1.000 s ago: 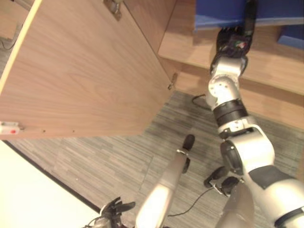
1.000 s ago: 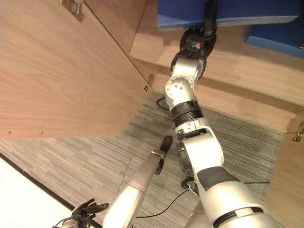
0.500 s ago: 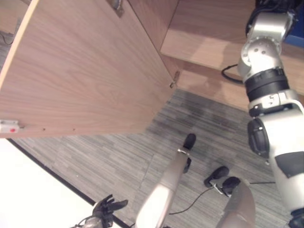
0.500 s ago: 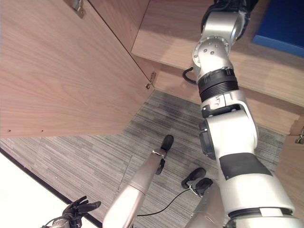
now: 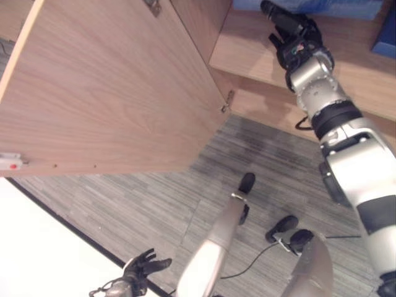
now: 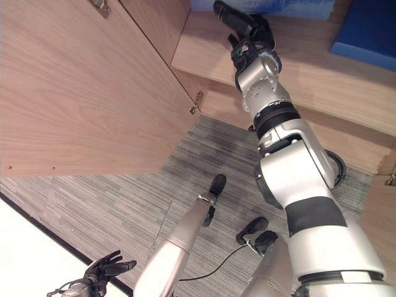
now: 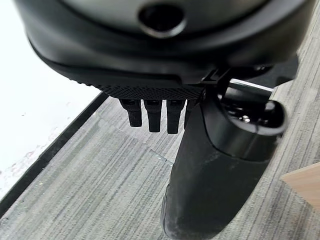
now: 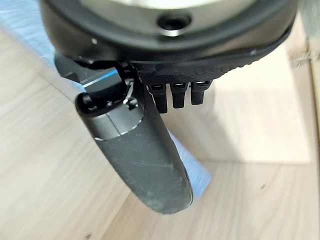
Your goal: Put the empty folder in the office cabinet
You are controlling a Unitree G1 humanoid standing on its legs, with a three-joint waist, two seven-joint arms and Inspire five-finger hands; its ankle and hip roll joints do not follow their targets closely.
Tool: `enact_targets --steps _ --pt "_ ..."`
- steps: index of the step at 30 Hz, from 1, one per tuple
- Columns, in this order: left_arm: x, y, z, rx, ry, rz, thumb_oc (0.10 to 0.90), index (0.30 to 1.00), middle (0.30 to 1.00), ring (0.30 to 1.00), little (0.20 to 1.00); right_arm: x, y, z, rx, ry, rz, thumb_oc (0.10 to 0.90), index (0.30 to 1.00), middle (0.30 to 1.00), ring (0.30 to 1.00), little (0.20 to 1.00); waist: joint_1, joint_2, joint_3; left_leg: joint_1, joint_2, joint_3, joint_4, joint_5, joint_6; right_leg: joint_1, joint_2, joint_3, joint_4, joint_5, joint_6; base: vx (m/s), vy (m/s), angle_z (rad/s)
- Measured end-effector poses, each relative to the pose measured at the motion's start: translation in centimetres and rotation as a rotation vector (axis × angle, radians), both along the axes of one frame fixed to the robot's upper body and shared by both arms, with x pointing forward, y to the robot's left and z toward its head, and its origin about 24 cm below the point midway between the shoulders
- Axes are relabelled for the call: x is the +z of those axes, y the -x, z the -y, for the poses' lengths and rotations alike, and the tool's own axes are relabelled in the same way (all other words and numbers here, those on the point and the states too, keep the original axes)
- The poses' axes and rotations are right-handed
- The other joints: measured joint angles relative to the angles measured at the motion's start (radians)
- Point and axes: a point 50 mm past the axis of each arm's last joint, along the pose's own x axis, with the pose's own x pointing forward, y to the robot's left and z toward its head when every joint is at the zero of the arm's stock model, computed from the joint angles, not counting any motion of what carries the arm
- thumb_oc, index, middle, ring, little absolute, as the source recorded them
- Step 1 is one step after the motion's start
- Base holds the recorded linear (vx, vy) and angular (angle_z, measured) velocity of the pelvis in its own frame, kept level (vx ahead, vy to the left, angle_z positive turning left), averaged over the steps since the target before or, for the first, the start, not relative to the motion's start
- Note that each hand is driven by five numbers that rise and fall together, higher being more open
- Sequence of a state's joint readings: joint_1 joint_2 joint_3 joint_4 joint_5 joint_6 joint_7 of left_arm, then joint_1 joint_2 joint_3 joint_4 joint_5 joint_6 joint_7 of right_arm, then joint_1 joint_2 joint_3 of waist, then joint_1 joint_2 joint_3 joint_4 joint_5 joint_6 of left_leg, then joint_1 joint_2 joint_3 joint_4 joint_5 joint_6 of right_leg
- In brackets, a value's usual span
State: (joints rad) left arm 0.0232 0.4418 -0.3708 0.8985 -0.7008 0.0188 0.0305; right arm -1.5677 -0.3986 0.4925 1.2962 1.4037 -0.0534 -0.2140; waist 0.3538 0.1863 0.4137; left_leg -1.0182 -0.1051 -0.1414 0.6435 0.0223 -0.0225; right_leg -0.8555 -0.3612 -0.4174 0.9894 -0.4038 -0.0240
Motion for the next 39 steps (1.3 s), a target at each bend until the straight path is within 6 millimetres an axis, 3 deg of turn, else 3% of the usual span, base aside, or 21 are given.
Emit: enact_targets --steps 10,13,15,19,23,24,25,27,30,33,39 --pt "0.2 -0.3 -0.1 -0.010 -0.002 0.008 0.800 0.900 0.900 0.900 0.900 -1.6 -0.3 -0.2 0.033 0.089 -0.088 0.800 0.900 0.900 0.900 0.900 -0.025 -0.014 -0.007 -0.003 0.015 0.017 -0.001 0.002 0.001 -0.016 0.007 0.016 0.000 0.006 -0.006 -0.01 0.004 -0.05" --pt "0.1 -0.2 -0.1 -0.013 0.002 0.004 0.800 0.900 0.900 0.900 0.900 -1.9 -0.3 0.1 0.042 0.203 -0.107 0.800 0.900 0.900 0.900 0.900 -0.022 -0.022 -0.013 -0.004 0.016 0.020 -0.003 0.003 0.000 -0.022 0.007 0.021 0.001 0.008 -0.008 -0.01 0.006 -0.03" --pt "0.0 0.0 -0.1 -0.020 0.008 -0.007 0.800 0.900 0.900 0.900 0.900 -2.4 -0.3 0.8 0.034 0.434 -0.153 0.800 0.900 0.900 0.900 0.900 -0.023 -0.039 -0.037 -0.011 0.017 0.021 -0.005 0.004 0.000 -0.032 0.007 0.023 0.001 0.009 -0.008 0.00 0.000 0.00" --pt "0.0 0.1 -0.3 -0.031 0.011 -0.009 0.800 0.900 0.900 0.900 0.900 -2.5 -0.3 1.3 0.047 0.727 -0.192 0.800 0.900 0.900 0.900 0.900 -0.024 -0.059 -0.052 -0.011 0.020 0.024 -0.005 0.003 -0.001 -0.032 0.012 0.026 -0.004 0.011 -0.007 -0.01 0.009 -0.03" --pt "-0.3 0.7 -0.8 -0.038 0.003 -0.036 0.800 0.900 0.900 0.900 0.900 -1.4 -0.2 0.1 0.057 1.004 -0.177 0.800 0.900 0.900 0.900 0.900 -0.022 -0.059 -0.052 -0.014 0.026 0.027 -0.005 -0.002 -0.007 -0.036 0.018 0.031 -0.012 0.015 -0.007 -0.01 0.017 -0.07" --pt "-0.6 1.7 -1.4 -0.018 -0.001 -0.068 0.800 0.900 0.900 0.900 0.900 -0.3 -0.1 -1.4 0.059 1.281 -0.146 0.800 0.900 0.900 0.900 0.900 -0.023 -0.059 -0.052 -0.018 0.030 0.028 -0.005 -0.002 -0.008 -0.040 0.021 0.031 -0.017 0.016 -0.005 -0.02 0.051 -0.08" --pt "-0.8 2.3 -1.7 0.001 -0.007 -0.091 0.800 0.900 0.900 0.900 0.900 0.3 0.1 -1.8 0.049 1.382 -0.129 0.800 0.900 0.900 0.900 0.900 -0.024 -0.060 -0.052 -0.020 0.031 0.028 -0.006 -0.002 -0.008 -0.042 0.023 0.031 -0.020 0.019 -0.003 -0.01 0.047 -0.07" --pt "-1.0 3.4 -1.9 0.023 -0.008 -0.111 0.800 0.900 0.900 0.900 0.900 1.9 0.5 -3.7 -0.074 1.878 -0.025 0.800 0.900 0.900 0.900 0.900 -0.033 -0.062 -0.053 -0.028 0.033 0.029 -0.022 0.009 -0.005 -0.053 0.025 0.030 -0.034 0.033 0.007 -0.01 0.023 -0.01" --pt "-0.9 3.2 -1.9 0.022 -0.012 -0.090 0.800 0.900 0.900 0.900 0.900 2.8 0.5 -2.3 -0.229 1.996 -0.038 0.800 0.900 0.900 0.900 0.900 -0.025 -0.063 -0.052 -0.027 0.032 0.027 -0.041 0.025 -0.008 -0.051 0.029 0.025 -0.053 0.049 0.004 0.00 0.000 0.00" --pt "-0.7 2.8 -1.9 0.019 -0.014 -0.070 0.800 0.900 0.900 0.900 0.900 2.6 0.3 -1.6 -0.277 2.065 -0.073 0.800 0.900 0.900 0.900 0.900 -0.025 -0.063 -0.052 -0.026 0.032 0.026 -0.047 0.027 -0.009 -0.048 0.030 0.022 -0.060 0.051 0.008 0.00 0.000 0.00" --pt "-0.6 2.6 -1.7 0.008 -0.009 -0.059 0.800 0.900 0.900 0.900 0.900 -0.1 -0.1 0.4 -0.254 1.982 -0.193 0.800 0.900 0.900 0.900 0.900 -0.018 -0.064 -0.051 -0.020 0.029 0.023 -0.070 0.038 -0.004 -0.049 0.025 0.018 -0.062 0.051 0.004 -0.01 0.000 0.01"
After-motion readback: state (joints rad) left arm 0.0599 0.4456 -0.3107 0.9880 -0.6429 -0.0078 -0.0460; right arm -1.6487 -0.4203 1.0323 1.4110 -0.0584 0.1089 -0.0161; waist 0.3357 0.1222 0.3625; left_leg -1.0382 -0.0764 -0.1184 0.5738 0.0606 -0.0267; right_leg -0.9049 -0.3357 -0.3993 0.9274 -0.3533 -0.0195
